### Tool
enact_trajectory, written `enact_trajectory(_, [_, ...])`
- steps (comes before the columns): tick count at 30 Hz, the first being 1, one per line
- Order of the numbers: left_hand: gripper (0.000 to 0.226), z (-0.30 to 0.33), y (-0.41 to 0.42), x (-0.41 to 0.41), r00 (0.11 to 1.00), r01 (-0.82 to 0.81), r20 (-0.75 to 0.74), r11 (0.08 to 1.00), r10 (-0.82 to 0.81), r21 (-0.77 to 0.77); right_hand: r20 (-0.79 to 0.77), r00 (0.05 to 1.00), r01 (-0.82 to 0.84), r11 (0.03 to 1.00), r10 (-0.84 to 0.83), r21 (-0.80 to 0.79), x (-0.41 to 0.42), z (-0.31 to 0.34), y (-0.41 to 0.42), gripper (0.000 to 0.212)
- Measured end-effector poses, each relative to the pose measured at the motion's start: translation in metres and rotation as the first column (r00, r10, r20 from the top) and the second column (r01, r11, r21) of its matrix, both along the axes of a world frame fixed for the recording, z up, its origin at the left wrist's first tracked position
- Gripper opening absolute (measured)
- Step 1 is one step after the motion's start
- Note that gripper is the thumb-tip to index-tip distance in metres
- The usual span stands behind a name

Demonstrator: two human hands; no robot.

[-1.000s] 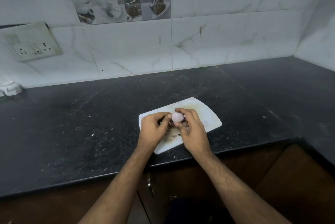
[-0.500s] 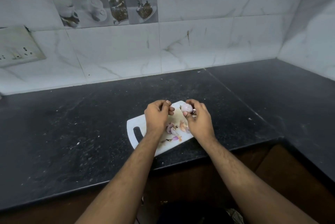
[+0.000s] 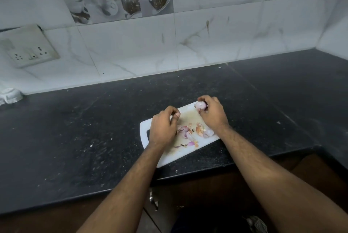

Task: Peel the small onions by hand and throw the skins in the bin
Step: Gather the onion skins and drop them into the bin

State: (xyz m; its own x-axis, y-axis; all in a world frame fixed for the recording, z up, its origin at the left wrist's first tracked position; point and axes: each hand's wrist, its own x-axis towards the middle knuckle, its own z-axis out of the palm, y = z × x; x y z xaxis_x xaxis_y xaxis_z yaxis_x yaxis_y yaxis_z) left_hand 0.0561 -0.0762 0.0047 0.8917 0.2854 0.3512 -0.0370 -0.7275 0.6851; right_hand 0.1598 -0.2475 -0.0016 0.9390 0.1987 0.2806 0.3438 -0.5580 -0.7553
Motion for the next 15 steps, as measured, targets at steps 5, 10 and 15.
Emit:
enact_trajectory(5, [0.029,-0.017,0.009,-0.012,0.995,-0.055,-0.082,0.998,0.053,-0.022,0.077,0.997,0.001,0.999,-0.004,0.033,-0.001,-0.015,0.0,0.045])
enact_trajectory(10, [0.028,-0.017,0.014,-0.012,0.991,-0.106,-0.112,0.954,0.077,-0.281,0.09,0.994,0.059,0.995,-0.066,0.086,-0.017,-0.009,-0.005,0.037])
enact_trajectory(15, [0.03,-0.017,0.017,-0.013,0.99,-0.122,-0.122,0.876,0.073,-0.466,0.196,0.975,0.073,0.983,-0.105,0.166,-0.064,-0.002,-0.007,0.023])
